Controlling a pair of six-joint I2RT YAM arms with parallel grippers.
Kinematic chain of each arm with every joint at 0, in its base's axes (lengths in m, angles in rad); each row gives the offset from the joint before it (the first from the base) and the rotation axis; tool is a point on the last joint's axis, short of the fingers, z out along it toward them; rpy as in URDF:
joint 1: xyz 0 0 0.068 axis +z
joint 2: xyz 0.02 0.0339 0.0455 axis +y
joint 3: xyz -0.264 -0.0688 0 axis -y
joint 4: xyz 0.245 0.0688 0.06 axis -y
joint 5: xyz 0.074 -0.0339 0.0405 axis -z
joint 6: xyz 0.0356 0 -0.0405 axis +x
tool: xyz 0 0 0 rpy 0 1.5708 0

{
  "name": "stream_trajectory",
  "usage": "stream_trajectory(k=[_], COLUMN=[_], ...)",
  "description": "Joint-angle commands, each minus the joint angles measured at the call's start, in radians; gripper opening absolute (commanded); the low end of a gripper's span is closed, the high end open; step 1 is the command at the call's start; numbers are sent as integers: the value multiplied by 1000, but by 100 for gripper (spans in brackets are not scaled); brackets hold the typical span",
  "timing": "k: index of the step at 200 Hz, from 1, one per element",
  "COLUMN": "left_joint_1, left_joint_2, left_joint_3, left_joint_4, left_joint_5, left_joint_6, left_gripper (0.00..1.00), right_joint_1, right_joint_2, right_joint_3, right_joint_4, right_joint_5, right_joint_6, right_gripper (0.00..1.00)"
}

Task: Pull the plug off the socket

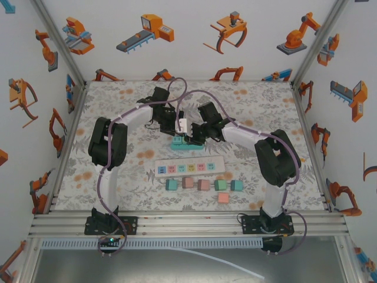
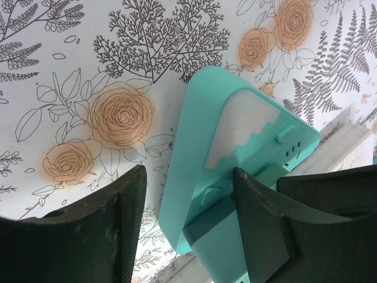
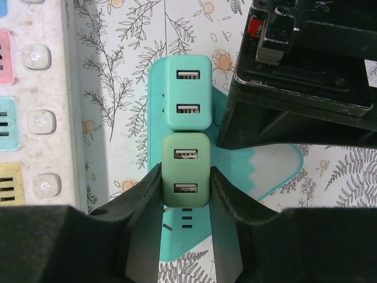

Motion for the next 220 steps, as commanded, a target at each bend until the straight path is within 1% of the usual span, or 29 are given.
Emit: stream_trajectory(k=[1,12,23,50,71,114,130,167,190,196,206,220], left_joint_1=[6,8,11,18,21,20,20,21,25,25,26,30], left_joint_2=[92,93,95,101,107,105,104,91,64,54,35,7], left_joint_3=[-32,-30,-30,-28,-24,-24,-24,-20,-18,-21,-28,-39], left_joint_4=[-55,-57,-58,-66,-71,-71,-70,-71,-61,-54,-38,-8], left_joint_5=[-202,-206,-212,-216,-216,-221,-222,-216,-180,-167,-138,-91], left_joint_6=[73,71,69,68,70,70,68,60,28,15,-13,-58], left_gripper=[57,57,57,57,57,57,57,57,57,57,57,56], right_joint_1=[26,39,44,51,50,48,50,50,50,50,54,69], right_joint_2=[-72,-72,-77,-103,-113,-102,-103,-134,-189,-210,-254,-323], right_joint_3=[64,57,42,17,36,78,81,58,16,0,-29,-91], right_joint_4=[-46,-63,-59,-23,-15,-17,-19,-1,84,103,156,251], right_joint_5=[-38,10,22,3,1,-65,-80,-69,-57,-54,-43,7], right_joint_6=[-113,-145,-156,-122,-46,55,58,61,173,210,292,441], right_gripper=[19,19,19,19,19,19,19,19,19,17,14,13])
